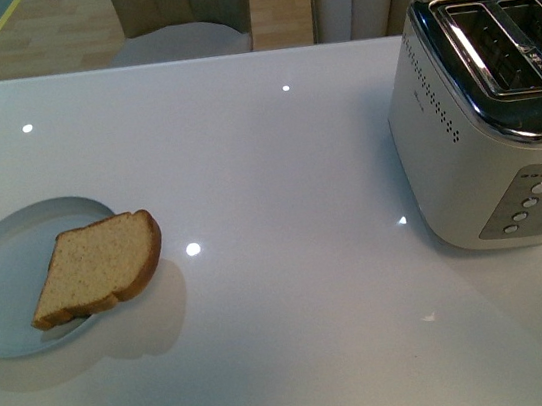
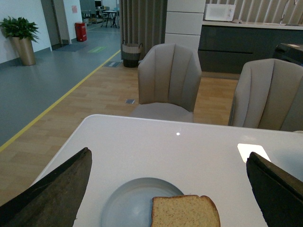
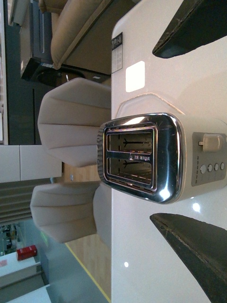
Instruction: Left arm holds plate, right arm toasts bread
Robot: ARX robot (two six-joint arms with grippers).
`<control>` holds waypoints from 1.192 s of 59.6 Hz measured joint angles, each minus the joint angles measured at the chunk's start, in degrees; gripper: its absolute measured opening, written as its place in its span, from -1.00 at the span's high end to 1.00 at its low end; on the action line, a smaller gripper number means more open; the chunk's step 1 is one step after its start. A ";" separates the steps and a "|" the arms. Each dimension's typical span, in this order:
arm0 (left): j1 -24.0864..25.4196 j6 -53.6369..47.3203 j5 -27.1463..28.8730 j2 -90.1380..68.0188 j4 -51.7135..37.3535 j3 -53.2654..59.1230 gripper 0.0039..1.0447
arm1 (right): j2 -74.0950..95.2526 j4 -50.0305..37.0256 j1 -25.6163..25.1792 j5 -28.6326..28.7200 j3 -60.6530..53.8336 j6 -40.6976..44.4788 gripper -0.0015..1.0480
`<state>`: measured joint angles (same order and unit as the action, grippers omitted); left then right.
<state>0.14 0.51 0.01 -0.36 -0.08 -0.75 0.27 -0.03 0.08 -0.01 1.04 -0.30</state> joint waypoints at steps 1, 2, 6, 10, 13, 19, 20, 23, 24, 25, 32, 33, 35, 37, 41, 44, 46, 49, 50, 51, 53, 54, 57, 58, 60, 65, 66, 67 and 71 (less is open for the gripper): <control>0.00 0.00 0.00 0.00 0.00 0.00 -0.87 | 0.00 0.00 0.00 0.00 0.00 0.00 -0.83; 0.00 0.00 0.00 0.00 0.00 0.00 -0.87 | 0.00 0.00 0.00 0.00 0.00 0.00 -0.83; 0.00 0.00 0.00 0.00 0.00 0.00 -0.87 | 0.00 0.00 0.00 0.00 0.00 0.00 -0.83; 0.00 0.00 0.00 0.00 0.00 0.00 -0.87 | 0.00 0.00 0.00 0.00 0.00 0.00 -0.83; 0.00 0.00 0.00 0.00 0.00 0.00 -0.87 | 0.00 0.00 0.00 0.00 0.00 0.00 -0.83; 0.00 0.00 0.00 0.00 0.00 0.00 -0.87 | 0.00 0.00 0.00 0.00 0.00 0.00 -0.83; 0.00 0.00 0.00 0.00 0.00 0.00 -0.87 | 0.00 0.00 0.00 0.00 0.00 0.00 -0.83; 0.00 0.00 0.00 0.00 0.00 0.00 -0.87 | 0.00 0.00 0.00 0.00 0.00 0.00 -0.83; 0.00 0.00 0.00 0.00 0.00 0.00 -0.87 | 0.00 0.00 0.00 0.00 0.00 0.00 -0.83; 0.00 0.00 0.00 0.00 0.00 0.00 -0.87 | 0.00 0.00 0.00 0.00 0.00 0.00 -0.83; 0.00 0.02 0.00 0.00 0.00 0.00 -0.87 | 0.00 0.00 0.00 0.00 0.00 0.00 -0.83; 0.00 0.00 0.00 0.00 0.00 0.00 -0.87 | 0.00 0.00 0.00 0.00 0.00 0.00 -0.83; 0.11 0.57 -0.74 -0.31 0.48 -0.13 -0.87 | 0.00 0.00 0.00 0.00 0.00 0.00 -0.83; 1.14 2.99 -4.87 -2.64 5.97 -2.23 -0.87 | 0.00 0.00 0.00 -0.02 0.00 0.00 -0.83; 2.51 10.47 -12.79 -13.68 22.21 -9.64 -0.87 | 0.00 0.00 0.00 0.11 0.00 0.00 -0.83; 2.64 15.23 -14.82 -19.17 29.99 -12.33 -0.87 | -0.02 0.00 0.00 0.04 0.00 0.00 -0.83; 2.73 16.87 -15.32 -20.68 32.65 -12.76 -0.87 | 0.00 0.00 0.00 0.04 0.00 0.00 -0.83; 3.28 18.86 -16.57 -22.08 33.64 -12.90 -0.87 | 0.00 0.02 0.00 -0.04 0.00 0.00 -0.83; 3.65 19.37 -16.85 -22.60 33.55 -13.09 -0.87 | 0.00 0.02 0.00 -0.02 0.00 0.00 -0.83; 3.98 19.58 -17.05 -23.15 33.20 -13.31 -0.87 | 0.00 0.02 0.00 0.00 0.00 0.00 -0.83; 4.57 19.78 -17.44 -24.11 32.11 -13.68 -0.87 | 0.00 0.02 0.00 -0.02 0.00 0.00 -0.83; 4.74 19.78 -17.57 -24.55 31.63 -13.81 -0.87 | 0.00 0.02 0.00 -0.02 0.00 0.00 -0.83; 6.01 19.65 -18.12 -27.41 28.74 -14.60 -0.87 | 0.00 0.02 0.00 0.00 0.00 0.00 -0.83; 6.54 19.47 -18.14 -28.89 27.41 -14.91 -0.87 | 0.00 0.02 0.00 0.00 0.00 0.00 -0.83; 7.28 18.95 -18.08 -31.47 25.20 -15.30 -0.87 | 0.00 0.02 0.00 0.00 0.00 0.00 -0.83; 9.53 17.53 -18.25 -39.65 18.47 -16.46 -0.87 | 0.00 0.02 0.00 0.02 0.00 0.00 -0.83; 9.99 17.20 -18.14 -41.94 16.63 -16.87 -0.87 | 0.00 0.02 0.00 0.00 0.00 0.00 -0.83; 10.21 16.87 -18.05 -43.15 15.67 -17.09 -0.87 | 0.00 0.02 0.00 0.00 0.00 0.00 -0.83; 11.72 15.87 -18.12 -51.67 8.70 -18.84 -0.87 | 0.00 0.02 0.00 0.00 0.00 0.00 -0.83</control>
<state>11.86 16.38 -18.11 -52.03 8.62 -19.59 0.27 -0.01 0.08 -0.01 1.04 -0.30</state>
